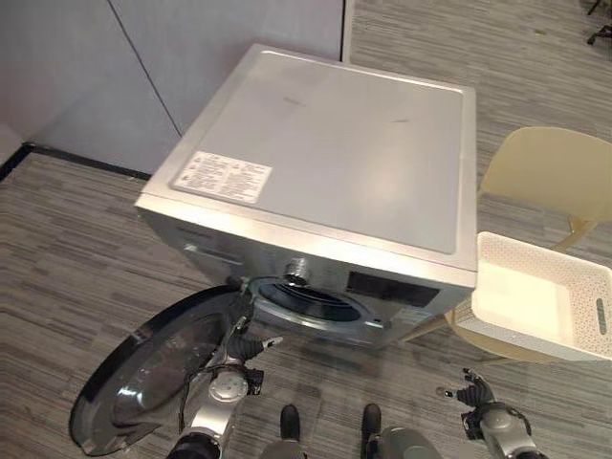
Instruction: Grab the laundry basket,head to the washer,open it,put in the laundry and shut it.
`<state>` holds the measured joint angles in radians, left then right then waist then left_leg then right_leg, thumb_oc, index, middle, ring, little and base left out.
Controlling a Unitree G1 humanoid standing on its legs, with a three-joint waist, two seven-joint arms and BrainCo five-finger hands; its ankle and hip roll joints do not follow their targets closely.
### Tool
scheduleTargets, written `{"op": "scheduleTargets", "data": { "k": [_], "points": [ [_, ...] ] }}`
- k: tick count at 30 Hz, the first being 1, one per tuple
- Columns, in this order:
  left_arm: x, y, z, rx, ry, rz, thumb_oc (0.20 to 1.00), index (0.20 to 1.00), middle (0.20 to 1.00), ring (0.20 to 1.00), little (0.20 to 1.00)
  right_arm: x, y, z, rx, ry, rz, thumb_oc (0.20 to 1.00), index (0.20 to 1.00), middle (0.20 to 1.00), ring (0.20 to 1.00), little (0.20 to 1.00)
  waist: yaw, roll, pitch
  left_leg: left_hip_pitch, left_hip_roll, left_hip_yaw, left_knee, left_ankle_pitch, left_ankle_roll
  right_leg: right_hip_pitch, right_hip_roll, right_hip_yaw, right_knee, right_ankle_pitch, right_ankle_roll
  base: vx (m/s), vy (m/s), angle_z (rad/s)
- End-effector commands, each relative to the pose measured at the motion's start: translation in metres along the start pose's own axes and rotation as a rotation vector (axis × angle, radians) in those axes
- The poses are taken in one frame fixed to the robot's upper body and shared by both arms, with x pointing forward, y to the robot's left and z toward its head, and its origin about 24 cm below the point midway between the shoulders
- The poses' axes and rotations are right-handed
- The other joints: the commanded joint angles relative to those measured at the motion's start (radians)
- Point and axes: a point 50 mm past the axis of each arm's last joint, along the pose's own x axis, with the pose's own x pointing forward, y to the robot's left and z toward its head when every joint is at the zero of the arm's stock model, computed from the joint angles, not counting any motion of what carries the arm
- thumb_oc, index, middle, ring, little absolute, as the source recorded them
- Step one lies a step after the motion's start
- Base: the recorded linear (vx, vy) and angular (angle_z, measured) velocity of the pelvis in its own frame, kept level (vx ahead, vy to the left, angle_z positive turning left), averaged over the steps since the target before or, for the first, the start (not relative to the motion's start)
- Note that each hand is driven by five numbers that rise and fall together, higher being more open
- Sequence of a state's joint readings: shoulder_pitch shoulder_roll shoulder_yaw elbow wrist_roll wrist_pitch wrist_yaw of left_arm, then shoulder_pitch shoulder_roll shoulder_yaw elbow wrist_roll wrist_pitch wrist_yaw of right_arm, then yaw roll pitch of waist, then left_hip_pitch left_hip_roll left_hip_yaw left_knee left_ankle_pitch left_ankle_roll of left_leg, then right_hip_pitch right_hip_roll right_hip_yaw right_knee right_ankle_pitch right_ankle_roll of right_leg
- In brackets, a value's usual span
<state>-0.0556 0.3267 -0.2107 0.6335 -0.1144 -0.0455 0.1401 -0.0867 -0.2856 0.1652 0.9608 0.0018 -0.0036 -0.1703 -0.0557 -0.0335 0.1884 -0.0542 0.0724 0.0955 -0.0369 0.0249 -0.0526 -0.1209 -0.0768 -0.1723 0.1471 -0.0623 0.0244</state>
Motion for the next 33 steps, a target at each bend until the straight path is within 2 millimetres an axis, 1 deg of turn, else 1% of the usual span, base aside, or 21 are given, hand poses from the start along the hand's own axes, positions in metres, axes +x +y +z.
{"op": "scheduleTargets", "data": {
  "k": [1, 3, 5, 7, 8, 10, 12, 14, 16, 17, 18, 20, 22, 24, 25, 27, 29, 30, 31, 32, 33],
  "points": [
    [-0.001, 0.019, 0.022, 0.058, -0.124, 0.040, 1.000, 1.000, 1.000, 1.000, 1.000, -0.003, 0.005, -0.003, -0.007, -0.006, 0.004, 1.000, 1.000, 1.000, 1.000, 1.000, 0.014, -0.025, -0.018, -0.057, -0.032, -0.015, 0.060, -0.052, 0.035, -0.039, -0.018, 0.108, 0.052, 0.007, 0.113, -0.22, 0.075, -0.18],
    [-0.001, 0.023, 0.026, 0.078, -0.142, 0.047, 1.000, 1.000, 1.000, 1.000, 1.000, -0.004, 0.007, -0.006, -0.007, -0.001, 0.012, 1.000, 1.000, 1.000, 1.000, 1.000, 0.025, -0.026, -0.028, -0.065, -0.040, -0.018, 0.060, -0.048, 0.038, 0.021, -0.011, 0.126, 0.055, -0.033, 0.107, -0.14, 0.006, 0.18],
    [-0.001, 0.022, 0.027, 0.075, -0.150, 0.043, 1.000, 1.000, 1.000, 1.000, 1.000, -0.004, 0.009, -0.007, -0.012, 0.005, 0.020, 1.000, 1.000, 1.000, 1.000, 1.000, 0.037, -0.030, -0.038, -0.072, -0.044, -0.018, 0.056, -0.042, 0.034, 0.039, -0.019, 0.120, 0.035, -0.030, 0.104, -0.09, -0.069, 0.28],
    [-0.001, 0.025, 0.032, 0.093, -0.173, 0.060, 1.000, 1.000, 1.000, 1.000, 1.000, -0.002, 0.007, -0.003, -0.035, -0.007, 0.021, 1.000, 1.000, 1.000, 1.000, 1.000, 0.058, -0.031, -0.052, -0.090, -0.030, -0.010, 0.033, 0.000, 0.015, 0.068, -0.020, 0.119, -0.047, -0.033, 0.098, -0.20, -0.157, -0.12],
    [-0.001, 0.025, 0.032, 0.093, -0.173, 0.060, 1.000, 1.000, 1.000, 1.000, 1.000, -0.002, 0.007, -0.003, -0.035, -0.007, 0.021, 1.000, 1.000, 1.000, 1.000, 1.000, 0.058, -0.031, -0.053, -0.089, -0.030, -0.010, 0.032, 0.000, 0.015, 0.069, -0.019, 0.119, -0.049, -0.032, 0.097, -0.20, -0.155, -0.08],
    [-0.005, 0.035, 0.049, 0.117, -0.257, 0.083, 1.000, 1.000, 1.000, 1.000, 1.000, -0.002, 0.003, -0.004, -0.060, -0.005, 0.017, 1.000, 1.000, 1.000, 1.000, 1.000, 0.074, -0.022, -0.045, -0.126, -0.005, -0.012, 0.023, 0.049, -0.016, 0.071, -0.009, 0.100, -0.081, -0.041, 0.083, -0.21, -0.132, 0.07],
    [-0.006, 0.040, 0.058, 0.137, -0.291, 0.094, 1.000, 1.000, 1.000, 1.000, 1.000, -0.003, 0.001, -0.007, -0.064, 0.000, 0.018, 1.000, 1.000, 1.000, 1.000, 1.000, 0.074, -0.018, -0.038, -0.137, -0.002, -0.020, 0.028, 0.057, -0.021, 0.069, -0.004, 0.091, -0.074, -0.049, 0.077, -0.17, -0.085, 0.21],
    [-0.007, 0.056, 0.081, 0.182, -0.374, 0.153, 1.000, 1.000, 1.000, 1.000, 1.000, -0.004, -0.006, -0.016, -0.079, 0.027, 0.001, 1.000, 1.000, 1.000, 1.000, 1.000, 0.071, -0.013, -0.017, -0.172, -0.003, -0.037, 0.075, 0.052, -0.024, 0.057, -0.004, 0.068, -0.052, -0.058, 0.064, -0.22, -0.060, 0.44],
    [-0.005, 0.081, 0.107, 0.274, -0.447, 0.256, 1.000, 1.000, 1.000, 1.000, 1.000, -0.004, -0.014, -0.023, -0.083, 0.054, -0.012, 1.000, 1.000, 1.000, 1.000, 1.000, 0.051, -0.023, -0.019, -0.150, -0.010, -0.018, 0.137, 0.000, -0.017, 0.057, -0.033, 0.027, -0.054, -0.039, 0.066, -0.17, -0.004, 0.81],
    [-0.005, 0.081, 0.108, 0.274, -0.447, 0.256, 1.000, 1.000, 1.000, 1.000, 1.000, -0.004, -0.014, -0.023, -0.083, 0.053, -0.012, 1.000, 1.000, 1.000, 1.000, 1.000, 0.050, -0.022, -0.022, -0.154, -0.010, -0.019, 0.137, 0.003, -0.017, 0.054, -0.033, 0.026, -0.056, -0.036, 0.066, -0.07, 0.047, 0.89],
    [-0.004, 0.102, 0.114, 0.361, -0.439, 0.338, 1.000, 1.000, 1.000, 1.000, 1.000, -0.005, -0.017, -0.025, -0.073, 0.056, -0.009, 1.000, 1.000, 1.000, 1.000, 1.000, 0.033, -0.018, -0.042, -0.113, -0.012, -0.017, 0.121, -0.013, -0.017, 0.047, -0.036, 0.020, -0.056, -0.025, 0.071, 0.02, 0.068, 0.66],
    [-0.004, 0.109, 0.115, 0.408, -0.429, 0.365, 1.000, 1.000, 1.000, 1.000, 1.000, -0.006, -0.018, -0.028, -0.075, 0.063, -0.010, 1.000, 1.000, 1.000, 1.000, 1.000, 0.025, -0.009, -0.052, -0.094, -0.011, -0.013, 0.090, -0.008, -0.015, 0.048, -0.031, 0.017, -0.057, -0.026, 0.074, 0.04, 0.066, 0.34],
    [0.003, 0.131, 0.104, 0.480, -0.317, 0.433, 1.000, 1.000, 1.000, 1.000, 1.000, -0.007, -0.020, -0.033, -0.069, 0.079, -0.010, 1.000, 1.000, 1.000, 1.000, 1.000, 0.007, 0.003, -0.072, -0.063, -0.014, 0.000, -0.005, 0.014, -0.011, 0.050, -0.023, 0.016, -0.070, -0.023, 0.076, 0.06, 0.109, 0.18],
    [0.005, 0.136, 0.103, 0.496, -0.291, 0.440, 1.000, 1.000, 1.000, 1.000, 1.000, -0.008, -0.020, -0.034, -0.068, 0.082, -0.007, 1.000, 1.000, 1.000, 1.000, 1.000, 0.003, 0.004, -0.075, -0.057, -0.014, 0.001, -0.023, 0.020, -0.011, 0.052, -0.022, 0.014, -0.074, -0.022, 0.077, 0.06, 0.092, 0.15],
    [0.006, 0.153, 0.101, 0.569, -0.228, 0.462, 1.000, 1.000, 1.000, 1.000, 1.000, -0.010, -0.017, -0.040, -0.086, 0.095, 0.010, 1.000, 1.000, 1.000, 1.000, 1.000, -0.006, 0.003, -0.083, -0.047, -0.014, 0.005, -0.037, 0.023, -0.007, 0.055, -0.022, 0.014, -0.079, -0.024, 0.079, 0.08, 0.090, 0.09],
    [0.008, 0.159, 0.098, 0.591, -0.191, 0.463, 1.000, 1.000, 1.000, 1.000, 1.000, -0.011, -0.016, -0.042, -0.098, 0.097, 0.020, 1.000, 1.000, 1.000, 1.000, 1.000, -0.010, -0.001, -0.083, -0.045, -0.012, 0.004, -0.038, 0.023, -0.006, 0.057, -0.022, 0.017, -0.080, -0.024, 0.079, 0.06, 0.073, 0.04],
    [0.012, 0.179, 0.090, 0.716, -0.065, 0.468, 1.000, 1.000, 1.000, 1.000, 1.000, -0.012, -0.013, -0.046, -0.121, 0.113, 0.041, 1.000, 1.000, 1.000, 1.000, 1.000, -0.021, -0.010, -0.077, -0.048, -0.012, 0.008, -0.040, 0.024, -0.003, 0.049, -0.020, 0.030, -0.073, -0.023, 0.083, 0.05, 0.090, 0.05],
    [0.012, 0.179, 0.091, 0.716, -0.065, 0.468, 1.000, 1.000, 1.000, 1.000, 1.000, -0.012, -0.013, -0.046, -0.121, 0.113, 0.041, 1.000, 1.000, 1.000, 1.000, 1.000, -0.020, -0.011, -0.077, -0.048, -0.012, 0.008, -0.040, 0.024, -0.003, 0.049, -0.020, 0.030, -0.072, -0.023, 0.083, 0.01, 0.087, -0.01],
    [0.013, 0.188, 0.079, 0.763, 0.038, 0.458, 1.000, 1.000, 1.000, 1.000, 1.000, -0.011, -0.010, -0.045, -0.138, 0.109, 0.052, 1.000, 1.000, 1.000, 1.000, 1.000, -0.029, -0.021, -0.066, -0.055, -0.008, 0.014, -0.041, 0.024, -0.001, 0.029, -0.015, 0.042, -0.064, -0.018, 0.087, -0.01, 0.040, -0.02],
    [0.014, 0.187, 0.079, 0.763, 0.037, 0.458, 1.000, 1.000, 1.000, 1.000, 1.000, -0.011, -0.010, -0.044, -0.137, 0.109, 0.052, 1.000, 1.000, 1.000, 1.000, 1.000, -0.028, -0.021, -0.066, -0.056, -0.008, 0.015, -0.041, 0.024, -0.001, 0.028, -0.016, 0.043, -0.063, -0.019, 0.087, -0.03, 0.051, -0.04],
    [0.014, 0.188, 0.069, 0.764, 0.096, 0.438, 1.000, 1.000, 1.000, 1.000, 1.000, -0.012, -0.008, -0.047, -0.147, 0.122, 0.062, 1.000, 1.000, 1.000, 1.000, 1.000, -0.030, -0.028, -0.063, -0.061, -0.005, 0.020, -0.043, 0.024, 0.000, 0.012, -0.012, 0.052, -0.055, -0.014, 0.089, 0.00, 0.000, 0.00]
  ]
}}
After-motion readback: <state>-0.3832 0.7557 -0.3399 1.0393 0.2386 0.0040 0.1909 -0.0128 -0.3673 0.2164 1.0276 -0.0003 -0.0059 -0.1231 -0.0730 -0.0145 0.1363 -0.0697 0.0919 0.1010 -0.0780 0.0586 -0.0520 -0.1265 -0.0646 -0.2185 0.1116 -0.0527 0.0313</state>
